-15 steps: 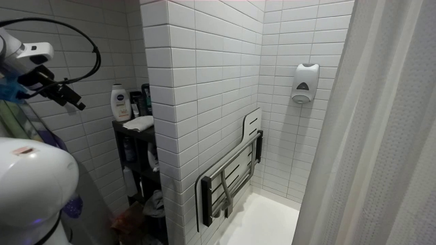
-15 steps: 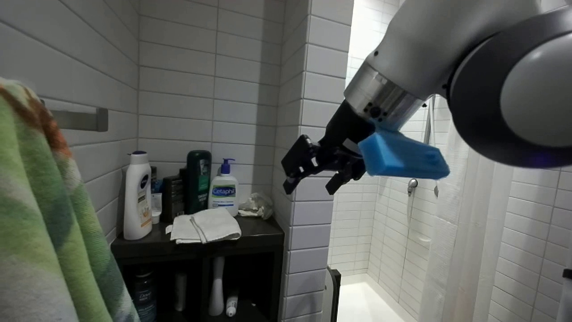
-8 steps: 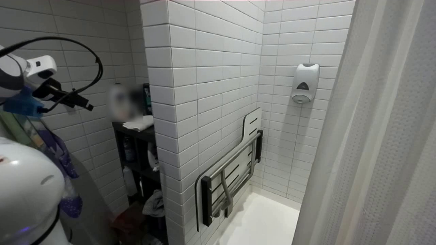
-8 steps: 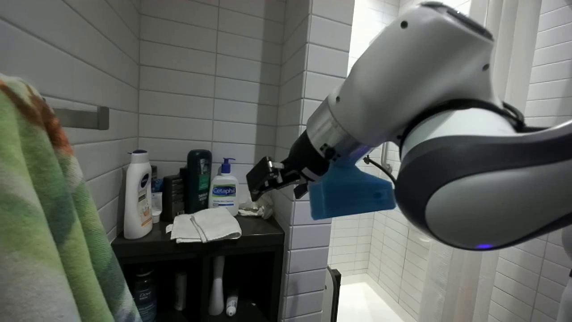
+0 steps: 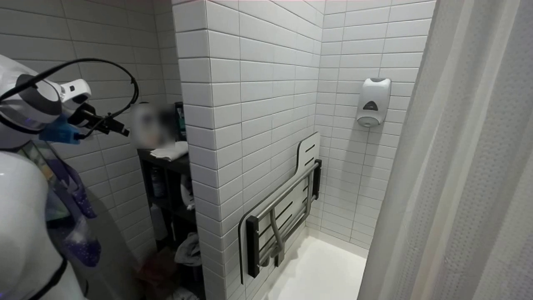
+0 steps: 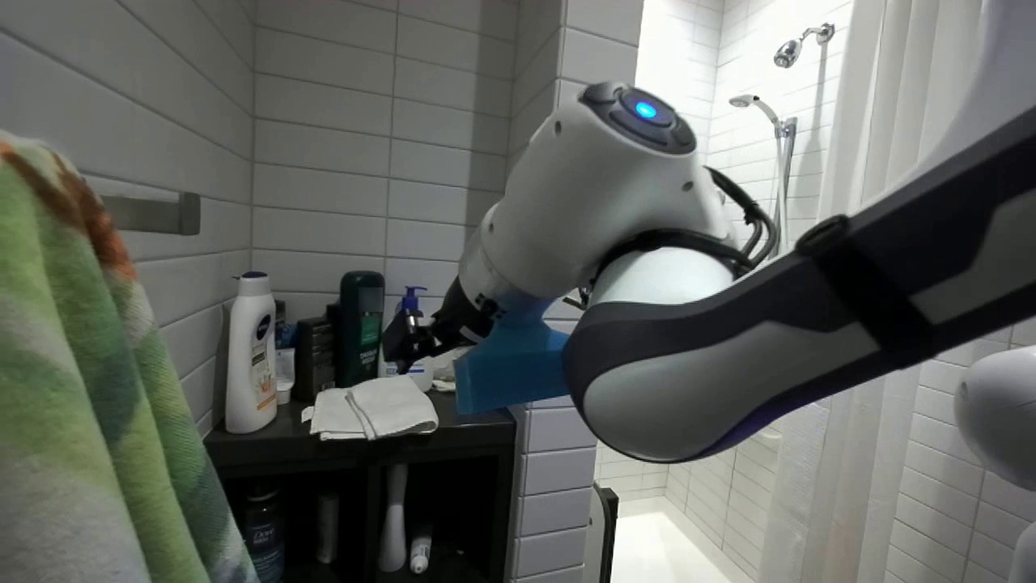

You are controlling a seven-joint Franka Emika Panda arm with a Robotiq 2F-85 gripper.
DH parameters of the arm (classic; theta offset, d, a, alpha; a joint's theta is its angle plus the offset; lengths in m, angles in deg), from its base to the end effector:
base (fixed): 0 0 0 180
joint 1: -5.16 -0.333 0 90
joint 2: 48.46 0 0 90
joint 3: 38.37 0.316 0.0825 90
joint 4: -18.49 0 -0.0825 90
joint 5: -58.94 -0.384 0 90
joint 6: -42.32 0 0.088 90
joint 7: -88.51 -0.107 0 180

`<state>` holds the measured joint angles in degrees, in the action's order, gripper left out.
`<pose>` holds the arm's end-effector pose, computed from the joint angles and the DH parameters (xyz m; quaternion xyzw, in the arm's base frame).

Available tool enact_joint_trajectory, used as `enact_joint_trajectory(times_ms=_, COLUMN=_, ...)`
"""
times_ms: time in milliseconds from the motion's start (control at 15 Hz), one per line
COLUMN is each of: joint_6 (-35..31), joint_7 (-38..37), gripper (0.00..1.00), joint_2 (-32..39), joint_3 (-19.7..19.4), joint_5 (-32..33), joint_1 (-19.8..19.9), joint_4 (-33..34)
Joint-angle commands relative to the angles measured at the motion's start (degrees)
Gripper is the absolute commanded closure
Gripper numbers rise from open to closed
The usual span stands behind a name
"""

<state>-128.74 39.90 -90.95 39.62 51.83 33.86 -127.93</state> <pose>0.3107 0.3717 0.3932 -0.9006 -0.0287 -0.4336 0.0102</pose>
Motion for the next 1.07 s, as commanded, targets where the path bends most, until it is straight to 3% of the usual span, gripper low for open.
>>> enact_joint_trajectory(times_ms=0, joint_6=0.1, joint_7=0.4, gripper=0.00, joint_2=0.2, joint_3=0.6, joint_5=-0.4, joint_1=1.0, joint_4=0.7)
enact_joint_trajectory(times_ms=333, joint_6=0.1, joint_7=0.4, gripper=0.00, joint_2=0.8, joint_3=1.1, joint_5=-0.4, joint_1=1.5, joint_4=1.3)
enact_joint_trajectory(times_ms=467, joint_6=4.0, joint_7=1.1, gripper=0.00, joint_2=5.0, joint_3=-0.7, joint_5=-1.5, joint_1=-1.8, joint_4=0.7)
enact_joint_trajectory(times_ms=800, joint_6=12.9, joint_7=2.6, gripper=0.00, joint_2=13.0, joint_3=-3.4, joint_5=-1.3, joint_1=-4.7, joint_4=-0.6)
enact_joint_trajectory(times_ms=1000, joint_6=13.9, joint_7=1.2, gripper=0.00, joint_2=15.9, joint_3=-6.2, joint_5=-1.1, joint_1=-5.2, joint_4=-1.7)
